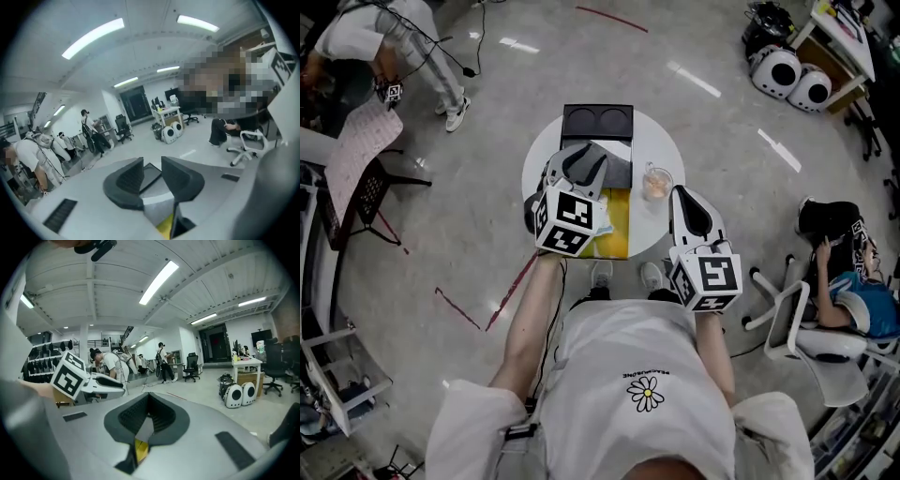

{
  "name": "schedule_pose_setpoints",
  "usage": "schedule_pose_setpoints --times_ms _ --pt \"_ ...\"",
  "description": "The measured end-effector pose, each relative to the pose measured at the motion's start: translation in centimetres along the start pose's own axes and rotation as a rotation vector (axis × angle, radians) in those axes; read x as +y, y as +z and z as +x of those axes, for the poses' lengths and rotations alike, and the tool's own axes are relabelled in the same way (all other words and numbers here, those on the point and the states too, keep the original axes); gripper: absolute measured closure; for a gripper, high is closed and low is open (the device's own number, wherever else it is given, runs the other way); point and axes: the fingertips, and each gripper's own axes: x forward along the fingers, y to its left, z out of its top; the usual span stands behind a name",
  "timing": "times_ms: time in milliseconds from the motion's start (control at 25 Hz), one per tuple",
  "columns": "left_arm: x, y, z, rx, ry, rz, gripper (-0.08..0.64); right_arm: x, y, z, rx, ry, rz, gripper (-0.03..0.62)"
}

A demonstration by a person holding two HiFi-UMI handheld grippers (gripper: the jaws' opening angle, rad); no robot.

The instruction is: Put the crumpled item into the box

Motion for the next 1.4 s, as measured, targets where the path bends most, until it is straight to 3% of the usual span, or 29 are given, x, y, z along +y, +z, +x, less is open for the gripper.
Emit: schedule_pose_setpoints --times_ms 160,440,560,720,1400 --pt "1.9 4.6 -4.0 -0.177 0.104 -0.073 0.526 0.3 1.2 0.3 -0.03 0.02 -0.027 0.589" --pt "3.4 7.7 -10.8 -0.431 0.224 -0.295 0.558 1.5 3.4 0.5 -0.099 0.051 -0.09 0.589" --pt "3.6 7.4 -12.6 -0.495 0.284 -0.342 0.56 1.9 4.4 0.3 -0.139 0.053 -0.12 0.589" --pt "3.2 6.0 -13.2 -0.499 0.335 -0.364 0.56 2.4 5.3 0.1 -0.172 0.064 -0.157 0.589" --pt "2.3 5.2 -13.5 -0.476 0.348 -0.389 0.56 3.0 5.5 -0.7 -0.189 0.089 -0.171 0.589"
